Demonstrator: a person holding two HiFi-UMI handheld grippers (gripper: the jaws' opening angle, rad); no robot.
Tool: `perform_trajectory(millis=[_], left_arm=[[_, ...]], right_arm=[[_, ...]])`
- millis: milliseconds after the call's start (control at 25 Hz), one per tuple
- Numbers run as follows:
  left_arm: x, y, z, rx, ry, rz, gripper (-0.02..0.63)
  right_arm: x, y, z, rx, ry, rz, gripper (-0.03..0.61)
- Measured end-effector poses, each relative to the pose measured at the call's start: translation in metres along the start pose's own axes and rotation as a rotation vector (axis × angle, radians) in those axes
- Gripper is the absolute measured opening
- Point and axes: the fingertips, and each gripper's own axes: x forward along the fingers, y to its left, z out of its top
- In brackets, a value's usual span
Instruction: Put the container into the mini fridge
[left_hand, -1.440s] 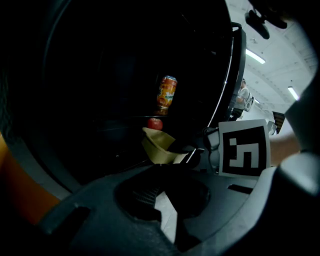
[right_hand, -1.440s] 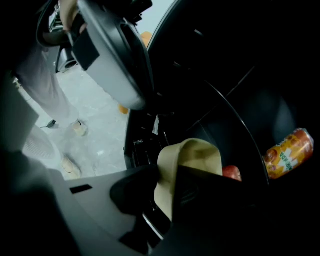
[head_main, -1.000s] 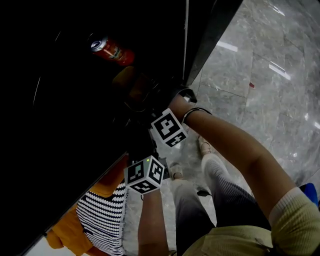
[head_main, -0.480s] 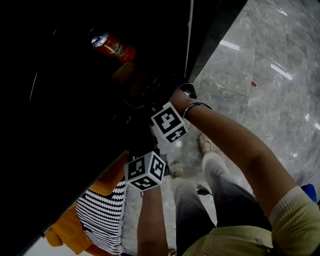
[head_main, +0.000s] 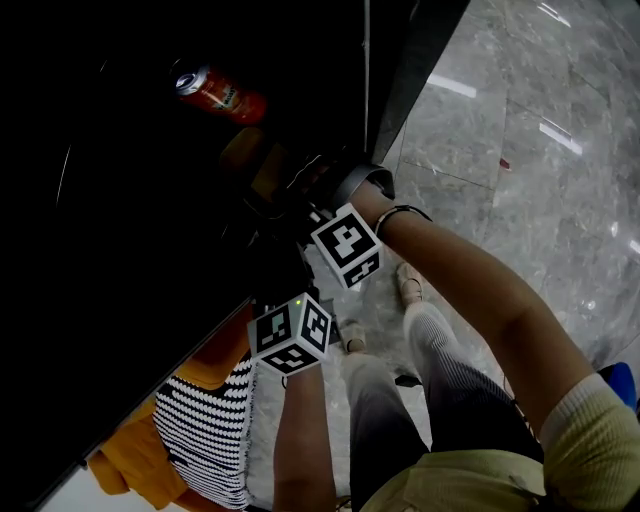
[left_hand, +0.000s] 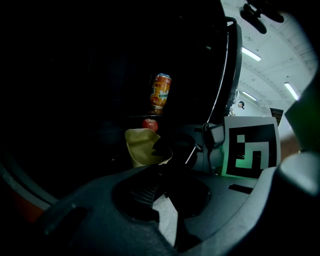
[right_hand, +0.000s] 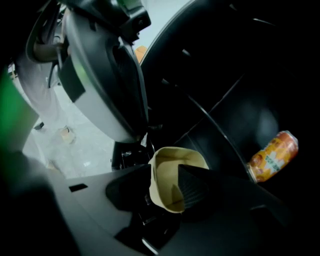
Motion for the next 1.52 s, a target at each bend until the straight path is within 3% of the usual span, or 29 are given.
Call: perform_trajectory(millis=[120,800,1120,1320,1520], left_arm=[[0.000,-0.002,0.002,0.009,0.000,-0.003,0.025],[-0.026,-0.043,0.032,0.084,-0.003,-0.075,0.025],[-0.065,-0.067,0.053,0.120,-0.008,-0.153,0.025],[-0.088,-0.076,0.067,0.150,-0.030,-0.205,0.025],[-0.114,-0.090,0.079,0.147,-0.054,-0.247,0.025]], right_arm=[[-0.011,-0.006,-0.003,0.088,-0.008,-0.046,0.153],[-0.133,-0.047,-0.056,0.968,-0.051,-0.396,0.127],[-0.198,-0.037,-0.034,1.174,-0.063,-0.504,0.090],[-0.237,-0.034,-0.020,1.331,-0.129,-0.603,0.072],[-0.275,-0.031,-0.003,1.354,-0.143,-0.668,0.069]])
